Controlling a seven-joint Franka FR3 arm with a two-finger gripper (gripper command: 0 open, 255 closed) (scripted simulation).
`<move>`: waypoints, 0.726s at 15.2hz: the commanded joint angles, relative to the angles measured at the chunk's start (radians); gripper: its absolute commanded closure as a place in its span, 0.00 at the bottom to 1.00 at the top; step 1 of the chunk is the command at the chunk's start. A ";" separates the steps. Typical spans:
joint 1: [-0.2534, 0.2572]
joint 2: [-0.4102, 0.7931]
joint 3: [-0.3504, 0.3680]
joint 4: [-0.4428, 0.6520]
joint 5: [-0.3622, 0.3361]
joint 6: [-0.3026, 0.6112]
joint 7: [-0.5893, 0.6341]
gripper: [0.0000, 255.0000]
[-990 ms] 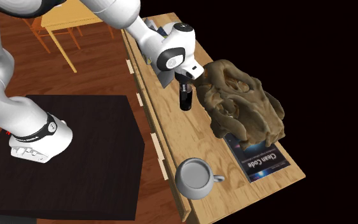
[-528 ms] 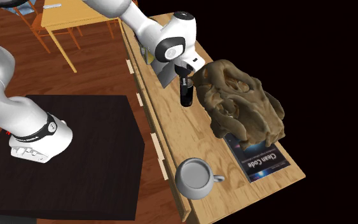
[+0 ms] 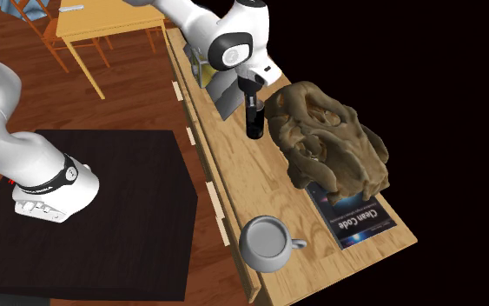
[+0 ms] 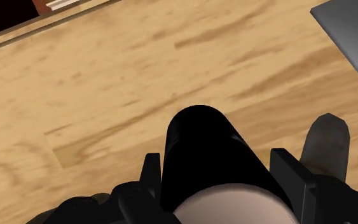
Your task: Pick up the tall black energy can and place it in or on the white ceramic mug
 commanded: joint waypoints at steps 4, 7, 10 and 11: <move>-0.011 -0.051 0.015 0.004 0.025 -0.053 -0.017 1.00; -0.017 -0.080 0.022 0.009 0.039 -0.085 -0.027 1.00; -0.021 -0.107 0.029 0.016 0.053 -0.118 -0.036 1.00; -0.023 -0.116 0.031 0.019 0.057 -0.130 -0.039 1.00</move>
